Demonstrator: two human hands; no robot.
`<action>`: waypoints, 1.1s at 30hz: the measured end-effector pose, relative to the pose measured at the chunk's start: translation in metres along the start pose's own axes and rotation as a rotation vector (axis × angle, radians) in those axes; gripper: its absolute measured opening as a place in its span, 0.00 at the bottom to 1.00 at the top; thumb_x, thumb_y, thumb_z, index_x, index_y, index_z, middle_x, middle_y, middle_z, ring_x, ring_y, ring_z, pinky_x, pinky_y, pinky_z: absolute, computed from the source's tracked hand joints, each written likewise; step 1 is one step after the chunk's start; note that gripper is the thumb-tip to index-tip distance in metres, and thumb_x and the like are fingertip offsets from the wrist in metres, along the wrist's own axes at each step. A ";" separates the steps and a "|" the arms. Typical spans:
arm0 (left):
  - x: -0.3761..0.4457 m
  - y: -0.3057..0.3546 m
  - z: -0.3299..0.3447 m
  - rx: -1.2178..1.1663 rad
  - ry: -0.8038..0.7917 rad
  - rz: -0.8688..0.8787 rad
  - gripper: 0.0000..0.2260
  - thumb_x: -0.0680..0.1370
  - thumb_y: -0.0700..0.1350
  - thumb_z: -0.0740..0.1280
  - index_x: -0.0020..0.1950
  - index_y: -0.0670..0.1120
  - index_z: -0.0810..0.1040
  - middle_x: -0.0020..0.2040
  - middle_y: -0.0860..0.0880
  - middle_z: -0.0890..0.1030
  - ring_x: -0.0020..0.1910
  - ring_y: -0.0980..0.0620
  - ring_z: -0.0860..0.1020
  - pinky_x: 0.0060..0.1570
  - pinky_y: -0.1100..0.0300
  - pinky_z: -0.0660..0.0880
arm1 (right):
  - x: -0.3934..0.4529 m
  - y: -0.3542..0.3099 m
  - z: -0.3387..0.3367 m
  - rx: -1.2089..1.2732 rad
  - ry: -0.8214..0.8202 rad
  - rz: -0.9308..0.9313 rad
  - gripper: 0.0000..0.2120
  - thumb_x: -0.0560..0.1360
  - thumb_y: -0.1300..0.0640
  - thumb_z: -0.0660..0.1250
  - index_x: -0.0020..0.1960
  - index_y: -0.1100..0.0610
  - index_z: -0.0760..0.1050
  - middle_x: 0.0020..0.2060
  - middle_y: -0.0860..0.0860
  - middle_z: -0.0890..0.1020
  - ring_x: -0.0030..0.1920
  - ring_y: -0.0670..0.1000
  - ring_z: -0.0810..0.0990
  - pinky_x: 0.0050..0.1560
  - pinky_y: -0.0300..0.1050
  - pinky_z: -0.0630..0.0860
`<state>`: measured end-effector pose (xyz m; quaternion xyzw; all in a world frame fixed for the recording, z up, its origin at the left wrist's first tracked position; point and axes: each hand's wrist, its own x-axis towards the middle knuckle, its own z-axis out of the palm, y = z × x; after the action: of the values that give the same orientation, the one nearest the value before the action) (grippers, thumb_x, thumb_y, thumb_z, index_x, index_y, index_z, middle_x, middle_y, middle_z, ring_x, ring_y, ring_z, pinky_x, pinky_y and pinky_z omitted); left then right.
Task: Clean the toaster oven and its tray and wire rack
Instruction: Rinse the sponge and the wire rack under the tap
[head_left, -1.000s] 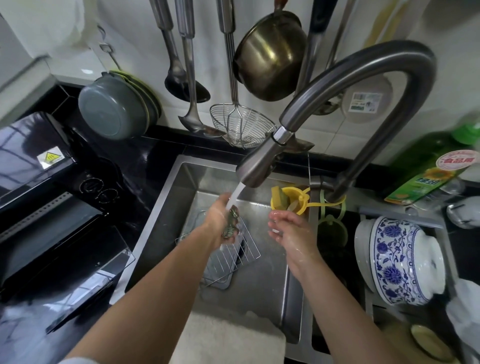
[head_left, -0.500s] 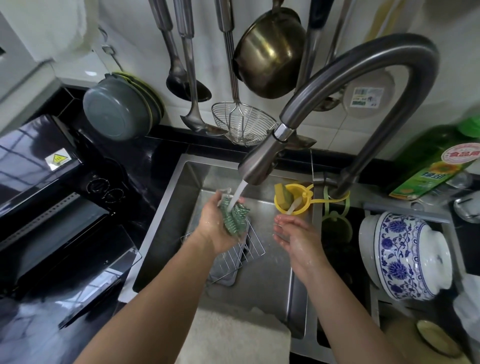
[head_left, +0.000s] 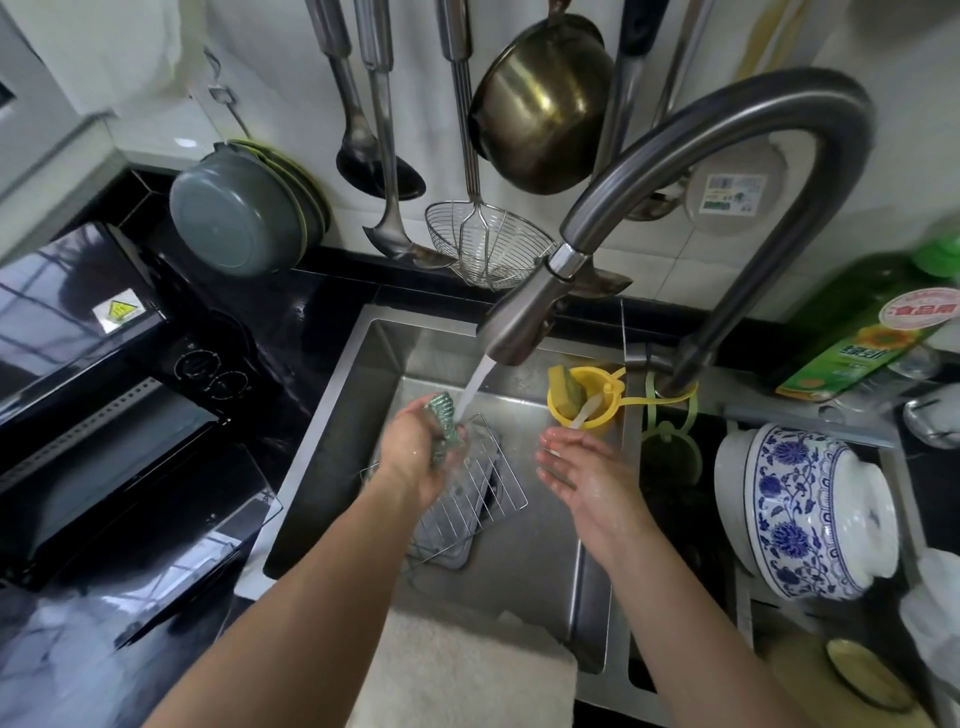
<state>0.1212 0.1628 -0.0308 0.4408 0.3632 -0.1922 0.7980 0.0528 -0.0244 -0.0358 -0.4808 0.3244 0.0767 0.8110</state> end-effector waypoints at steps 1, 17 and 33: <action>-0.001 0.002 0.002 -0.028 -0.029 -0.037 0.12 0.73 0.34 0.56 0.52 0.40 0.74 0.35 0.42 0.79 0.28 0.48 0.76 0.27 0.61 0.70 | 0.000 0.001 -0.001 -0.002 -0.002 0.003 0.05 0.77 0.66 0.69 0.50 0.60 0.82 0.51 0.56 0.86 0.49 0.53 0.86 0.48 0.46 0.79; 0.011 -0.007 0.040 0.802 0.168 0.216 0.15 0.81 0.56 0.70 0.44 0.45 0.79 0.28 0.49 0.74 0.23 0.52 0.72 0.25 0.61 0.68 | -0.002 0.005 0.004 -0.020 0.005 0.007 0.05 0.77 0.65 0.69 0.50 0.59 0.82 0.50 0.55 0.86 0.51 0.53 0.86 0.51 0.47 0.79; -0.017 0.013 0.012 0.436 0.077 0.116 0.11 0.84 0.40 0.68 0.66 0.44 0.79 0.47 0.44 0.87 0.41 0.48 0.85 0.43 0.54 0.80 | 0.029 0.012 0.091 -0.112 -0.161 0.140 0.14 0.78 0.51 0.70 0.61 0.57 0.79 0.51 0.56 0.86 0.50 0.58 0.85 0.50 0.56 0.80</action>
<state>0.1233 0.1598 -0.0070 0.6299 0.3172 -0.2028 0.6794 0.1114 0.0517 -0.0326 -0.4937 0.2861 0.1894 0.7991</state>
